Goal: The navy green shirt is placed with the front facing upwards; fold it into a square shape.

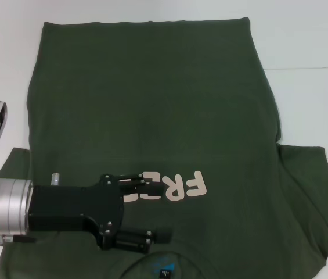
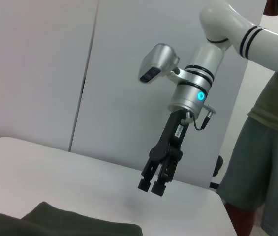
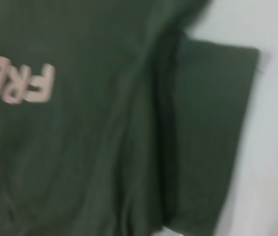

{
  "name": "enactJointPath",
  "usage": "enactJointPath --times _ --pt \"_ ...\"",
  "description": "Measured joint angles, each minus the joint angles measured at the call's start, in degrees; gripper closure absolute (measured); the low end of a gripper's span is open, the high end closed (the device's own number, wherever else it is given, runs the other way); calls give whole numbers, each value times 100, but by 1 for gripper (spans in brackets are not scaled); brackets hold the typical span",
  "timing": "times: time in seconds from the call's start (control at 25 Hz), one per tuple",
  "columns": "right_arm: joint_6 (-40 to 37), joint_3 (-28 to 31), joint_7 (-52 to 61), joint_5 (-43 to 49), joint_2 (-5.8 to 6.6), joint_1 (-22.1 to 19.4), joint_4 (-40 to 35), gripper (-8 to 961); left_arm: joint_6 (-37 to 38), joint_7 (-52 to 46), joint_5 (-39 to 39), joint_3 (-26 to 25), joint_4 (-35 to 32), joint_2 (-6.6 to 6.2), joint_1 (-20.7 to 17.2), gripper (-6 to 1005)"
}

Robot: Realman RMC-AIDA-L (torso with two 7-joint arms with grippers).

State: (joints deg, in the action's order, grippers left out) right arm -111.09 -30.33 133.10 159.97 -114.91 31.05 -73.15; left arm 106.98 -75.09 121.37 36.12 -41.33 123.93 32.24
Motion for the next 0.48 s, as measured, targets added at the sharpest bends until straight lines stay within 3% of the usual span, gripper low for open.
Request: enactJointPath --times 0.2,0.48 --pt "74 -22 186 695 -12 274 188 60 -13 -7 2 8 9 0 65 124" --pt "370 -97 398 776 13 428 713 64 -20 0 2 9 100 8 85 125"
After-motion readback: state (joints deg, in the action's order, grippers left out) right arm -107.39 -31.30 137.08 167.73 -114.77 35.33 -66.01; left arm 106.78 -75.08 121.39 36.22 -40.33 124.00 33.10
